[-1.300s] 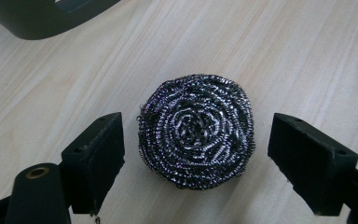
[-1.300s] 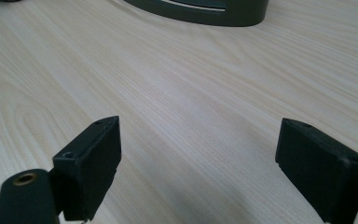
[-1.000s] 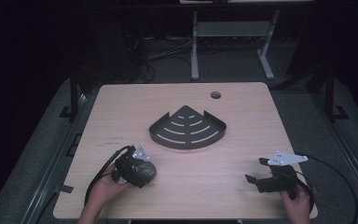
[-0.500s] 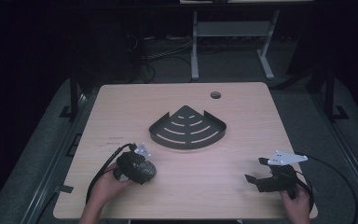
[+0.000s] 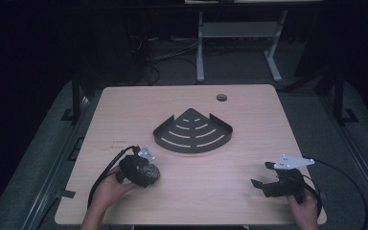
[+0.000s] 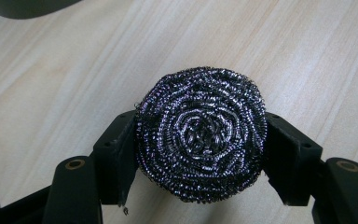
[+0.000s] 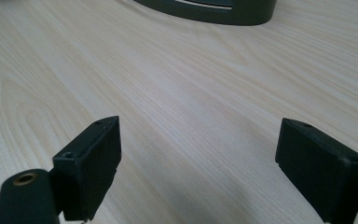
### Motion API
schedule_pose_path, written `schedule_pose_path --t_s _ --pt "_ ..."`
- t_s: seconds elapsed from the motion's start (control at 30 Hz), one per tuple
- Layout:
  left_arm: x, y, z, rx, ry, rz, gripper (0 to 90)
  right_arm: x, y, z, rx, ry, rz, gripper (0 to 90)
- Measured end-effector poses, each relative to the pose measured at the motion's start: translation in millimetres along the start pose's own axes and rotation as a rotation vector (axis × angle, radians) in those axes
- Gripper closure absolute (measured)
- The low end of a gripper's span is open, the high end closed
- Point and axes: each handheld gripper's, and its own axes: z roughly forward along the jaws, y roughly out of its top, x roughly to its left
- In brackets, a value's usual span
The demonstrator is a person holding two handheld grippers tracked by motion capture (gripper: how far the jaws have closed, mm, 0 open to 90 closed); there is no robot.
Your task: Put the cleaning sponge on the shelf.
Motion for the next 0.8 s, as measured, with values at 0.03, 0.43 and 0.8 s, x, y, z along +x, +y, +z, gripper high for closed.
schedule_pose_path --t_s 0.03,0.43,0.8 --pt "0.9 2.0 -2.4 -0.002 0.002 -0.001 33.5 0.3 0.2 0.5 0.002 0.001 -0.003 13.8" --pt "2.6 25.8 -10.7 0.002 -0.005 0.022 33.4 1.2 0.8 1.4 0.005 0.005 -0.004 13.8" --pt "6.9 50.0 -12.2 0.024 -0.022 0.038 33.3 0.1 0.9 0.5 0.001 0.0 -0.007 13.8"
